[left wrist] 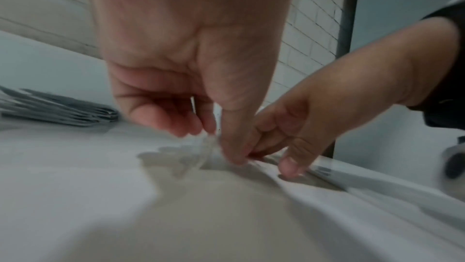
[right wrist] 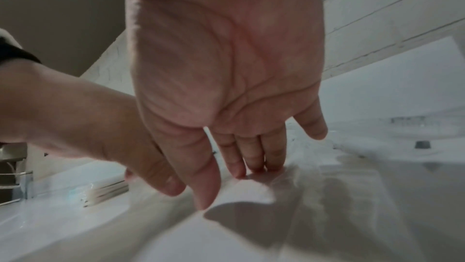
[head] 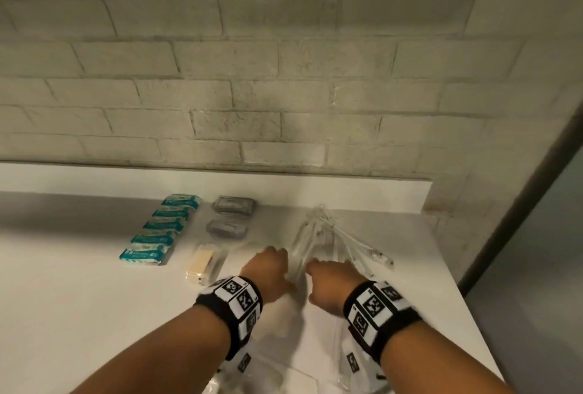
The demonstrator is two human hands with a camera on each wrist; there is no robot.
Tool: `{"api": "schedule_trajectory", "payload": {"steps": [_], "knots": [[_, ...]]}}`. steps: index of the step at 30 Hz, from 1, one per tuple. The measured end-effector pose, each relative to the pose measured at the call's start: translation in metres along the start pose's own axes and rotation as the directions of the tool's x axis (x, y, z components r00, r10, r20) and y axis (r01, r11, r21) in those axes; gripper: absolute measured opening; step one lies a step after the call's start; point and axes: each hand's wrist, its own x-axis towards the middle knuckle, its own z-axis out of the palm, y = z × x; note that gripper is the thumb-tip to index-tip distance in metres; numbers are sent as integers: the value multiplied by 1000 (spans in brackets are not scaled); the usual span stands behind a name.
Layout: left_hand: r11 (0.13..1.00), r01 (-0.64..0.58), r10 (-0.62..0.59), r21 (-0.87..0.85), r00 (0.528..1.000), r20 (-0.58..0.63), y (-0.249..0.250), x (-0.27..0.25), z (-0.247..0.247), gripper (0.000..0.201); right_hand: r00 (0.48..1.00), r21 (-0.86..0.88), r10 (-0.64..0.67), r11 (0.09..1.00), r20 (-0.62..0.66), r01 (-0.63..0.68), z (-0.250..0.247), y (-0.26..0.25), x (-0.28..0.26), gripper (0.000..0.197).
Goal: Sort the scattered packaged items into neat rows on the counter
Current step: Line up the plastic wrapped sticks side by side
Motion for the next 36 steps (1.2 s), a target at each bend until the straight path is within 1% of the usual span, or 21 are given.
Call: {"api": "schedule_trajectory", "payload": {"steps": [2, 4, 6, 7, 9, 11, 14, 17, 18, 19, 22, 24, 25, 26, 27, 28, 30, 33, 34, 35, 36], "knots": [[998, -57, 59, -33, 997, 44, 2, -4, 4, 39, 1000, 62, 23, 998, 0, -23, 0, 4, 3, 44], [993, -104, 105, -51, 994, 9, -1, -9, 8, 33, 1000, 103, 26, 994, 2, -26, 0, 7, 4, 51], [987, -153, 153, -42, 988, 1, -6, -13, 12, 34, 999, 85, 15, 996, 32, -18, -2, 7, 2, 65], [984, -178, 178, -30, 984, 12, -8, -14, 14, 38, 999, 61, 10, 998, 43, -13, -3, 6, 0, 68], [980, -198, 199, -13, 978, 56, -12, -16, 15, 46, 998, 1, 19, 1000, 54, -19, -6, 0, -1, 64], [978, -205, 201, 30, 975, 98, -14, -15, 15, 51, 998, -50, 41, 998, 53, -39, -4, -5, -1, 59], [980, -183, 173, 83, 978, 119, -16, -11, 10, 50, 997, -40, 73, 997, 16, -72, -1, -11, 4, 60], [991, -90, 80, 103, 992, 94, -19, -1, 11, 50, 993, 46, 106, 994, -50, -103, 2, -15, 19, 74], [992, -70, 62, 106, 995, 75, -20, 2, 12, 49, 990, 40, 119, 992, -71, -116, 4, -17, 27, 77], [992, -61, 55, 109, 997, 53, -22, 5, 13, 48, 988, -1, 125, 992, -93, -125, 6, -18, 33, 75], [991, -91, 88, 102, 996, 30, -28, 17, 18, 48, 988, -148, 93, 983, -120, -110, 7, -23, 48, 52], [987, -138, 139, 84, 990, -3, -31, 23, 21, 67, 990, -171, 59, 982, -126, -81, 4, -28, 58, 48], [984, -158, 160, 81, 987, -24, -33, 26, 22, 79, 991, -148, 56, 986, -124, -74, 1, -31, 63, 49], [985, -160, 163, 63, 985, -47, -34, 26, 23, 84, 991, -107, 61, 992, -117, -73, -2, -33, 67, 51], [988, -148, 150, 42, 986, -73, -34, 27, 22, 80, 992, -65, 65, 995, -106, -72, -4, -36, 73, 51], [991, -130, 132, 29, 987, -86, -35, 28, 21, 68, 994, -38, 63, 997, -94, -67, -6, -38, 77, 48], [992, -128, 129, 16, 988, -85, -35, 29, 18, 54, 996, -20, 63, 998, -68, -64, -5, -41, 83, 39], [989, -148, 148, -2, 987, -63, -34, 34, 15, 58, 996, 27, 59, 998, -60, -58, -3, -36, 84, 39], [988, -156, 155, -4, 985, -76, -33, 35, 16, 61, 994, 59, 48, 997, -100, -42, -5, -30, 83, 42], [988, -156, 154, -8, 984, -93, -33, 37, 17, 62, 983, 81, 48, 996, -179, -34, -8, -23, 81, 45], [986, -167, 165, -7, 981, -100, -33, 40, 18, 63, 953, 87, 74, 995, -294, -51, -13, -14, 78, 47]]}}
